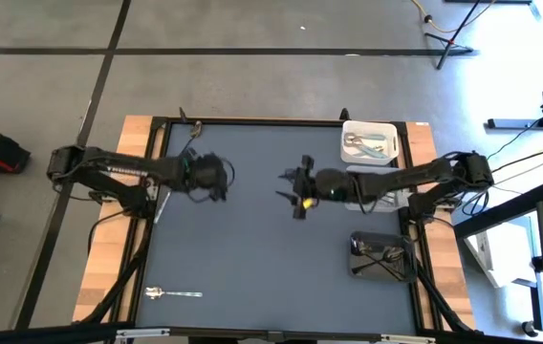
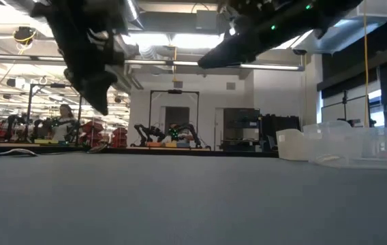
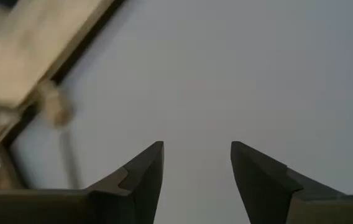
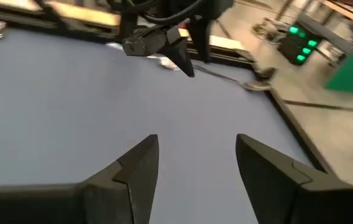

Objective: Sort silverware by color (type)
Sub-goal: Put the black spoon into the black bin

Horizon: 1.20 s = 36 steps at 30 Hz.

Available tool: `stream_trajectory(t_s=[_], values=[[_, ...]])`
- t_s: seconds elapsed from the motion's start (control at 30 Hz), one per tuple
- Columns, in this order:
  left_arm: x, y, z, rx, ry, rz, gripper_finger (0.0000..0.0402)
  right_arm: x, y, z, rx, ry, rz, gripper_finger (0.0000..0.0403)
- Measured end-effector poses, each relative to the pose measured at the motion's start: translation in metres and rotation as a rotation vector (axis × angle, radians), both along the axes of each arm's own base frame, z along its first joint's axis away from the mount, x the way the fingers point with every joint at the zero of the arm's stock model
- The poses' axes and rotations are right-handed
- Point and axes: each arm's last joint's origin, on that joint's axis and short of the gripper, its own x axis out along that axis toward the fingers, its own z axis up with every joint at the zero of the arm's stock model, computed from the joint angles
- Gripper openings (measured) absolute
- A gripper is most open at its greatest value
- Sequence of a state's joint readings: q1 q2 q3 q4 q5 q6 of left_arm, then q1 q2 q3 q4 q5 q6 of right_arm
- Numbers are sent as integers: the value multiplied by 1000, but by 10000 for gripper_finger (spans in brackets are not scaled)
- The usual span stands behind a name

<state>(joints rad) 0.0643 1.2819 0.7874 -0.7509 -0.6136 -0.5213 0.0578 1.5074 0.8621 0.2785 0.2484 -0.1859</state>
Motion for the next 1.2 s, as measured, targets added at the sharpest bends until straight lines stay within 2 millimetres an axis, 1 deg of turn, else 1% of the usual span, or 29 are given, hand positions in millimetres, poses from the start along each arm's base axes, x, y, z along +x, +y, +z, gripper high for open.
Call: stream_trajectory(t_s=[0.1, 0.17, 0.23, 0.33, 0.43, 0.5, 0.6, 0.77, 0.87, 0.97, 1.03, 1.1, 1.2], values=[[-10, 32, 1, -40, 48, 124, 177, 0, -15, 0, 31, -10, -39, 205], [-16, 51, 0, -93, 60, 164, 175, 0, -20, 0, 67, -14, -62, 205], [-23, 65, -1, -134, 68, 203, 173, 0, -21, 0, 99, -23, -77, 205], [-34, 85, -4, -144, 78, 272, 173, 0, -18, 0, 102, -23, -63, 205], [-46, 108, -8, -157, 90, 356, 173, 1, -18, 1, 72, -25, -46, 205], [-53, 124, -13, -205, 77, 387, 173, 1, -18, 1, 51, -20, -39, 205], [-59, 146, -26, -291, 50, 380, 173, 1, -18, 1, 24, -16, -39, 205], [-63, 183, -37, -341, 92, 442, 173, 1, -19, 4, -47, -29, -45, 205], [-64, 199, -46, -387, 149, 471, 173, 2, -19, 6, -79, -47, -35, 205], [-66, 214, -55, -393, 217, 507, 172, 2, -19, 6, -116, -44, -22, 205], [-64, 220, -55, -418, 247, 516, 170, 2, -19, 6, -132, -36, -17, 205], [-62, 227, -55, -439, 235, 498, 165, 2, -19, 6, -152, -33, -11, 205], [-63, 233, -59, -480, 258, 514, 156, 2, -19, 6, -172, -29, -4, 205]])
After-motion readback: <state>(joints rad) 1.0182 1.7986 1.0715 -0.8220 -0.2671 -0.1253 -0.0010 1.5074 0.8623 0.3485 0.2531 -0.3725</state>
